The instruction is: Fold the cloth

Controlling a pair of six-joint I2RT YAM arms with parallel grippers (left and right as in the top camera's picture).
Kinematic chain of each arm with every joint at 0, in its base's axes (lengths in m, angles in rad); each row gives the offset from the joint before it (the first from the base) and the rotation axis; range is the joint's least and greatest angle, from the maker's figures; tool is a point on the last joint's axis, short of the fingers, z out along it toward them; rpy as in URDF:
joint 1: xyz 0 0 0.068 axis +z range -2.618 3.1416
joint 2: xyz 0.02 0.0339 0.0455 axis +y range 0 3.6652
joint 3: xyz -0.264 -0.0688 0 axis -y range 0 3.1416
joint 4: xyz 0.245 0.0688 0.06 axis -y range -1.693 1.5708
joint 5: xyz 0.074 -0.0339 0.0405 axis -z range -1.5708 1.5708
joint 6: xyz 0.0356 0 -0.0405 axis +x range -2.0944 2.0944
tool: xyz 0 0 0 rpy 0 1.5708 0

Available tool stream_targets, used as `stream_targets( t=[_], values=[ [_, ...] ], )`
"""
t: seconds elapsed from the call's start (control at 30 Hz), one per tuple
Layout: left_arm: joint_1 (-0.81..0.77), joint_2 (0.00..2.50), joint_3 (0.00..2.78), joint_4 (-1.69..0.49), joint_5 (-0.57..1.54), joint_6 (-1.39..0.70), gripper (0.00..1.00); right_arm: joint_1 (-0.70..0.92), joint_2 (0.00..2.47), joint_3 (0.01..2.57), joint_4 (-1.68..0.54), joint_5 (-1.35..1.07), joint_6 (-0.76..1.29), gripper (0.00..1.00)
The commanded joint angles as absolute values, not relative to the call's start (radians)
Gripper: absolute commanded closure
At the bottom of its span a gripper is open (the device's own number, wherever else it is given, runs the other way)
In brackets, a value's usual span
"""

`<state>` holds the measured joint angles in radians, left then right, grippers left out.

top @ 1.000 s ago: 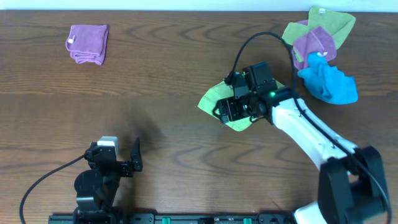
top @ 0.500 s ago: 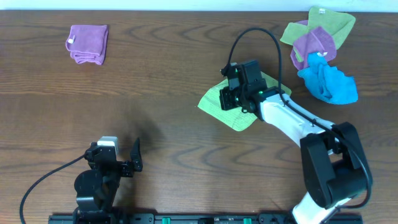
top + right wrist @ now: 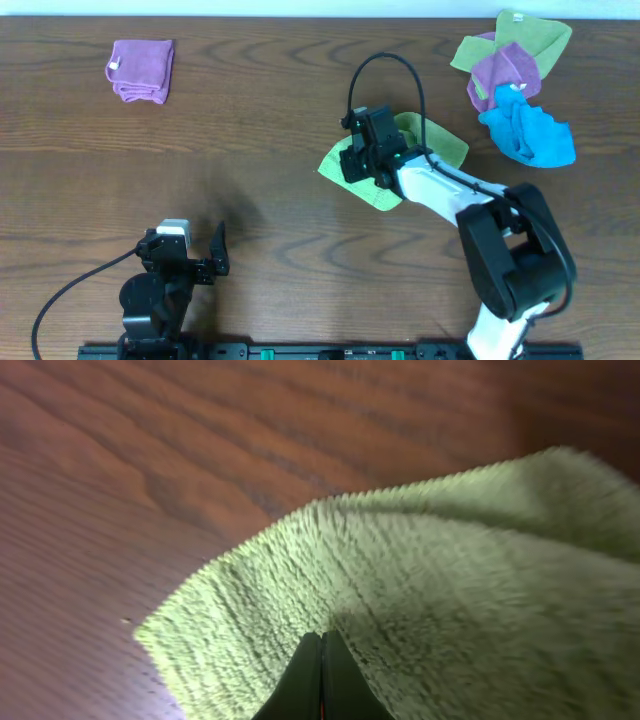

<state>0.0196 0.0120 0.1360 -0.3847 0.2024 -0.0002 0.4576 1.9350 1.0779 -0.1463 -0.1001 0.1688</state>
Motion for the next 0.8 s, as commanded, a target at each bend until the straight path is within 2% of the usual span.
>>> stream_targets(
  t=[0.0,0.43,0.77],
  values=[
    [0.019,0.004,0.114,-0.387,0.192,-0.003,0.05,0.477,1.958,1.079,-0.132,-0.086,0.179,0.98],
    [0.019,0.004,0.114,-0.387,0.192,-0.003,0.05,0.553,2.012,1.079,-0.102,-0.091,0.194,0.99],
    [0.019,0.004,0.114,-0.387,0.192,-0.003,0.05,0.728,2.016,1.079,0.01,-0.32,0.194,0.99]
  ],
)
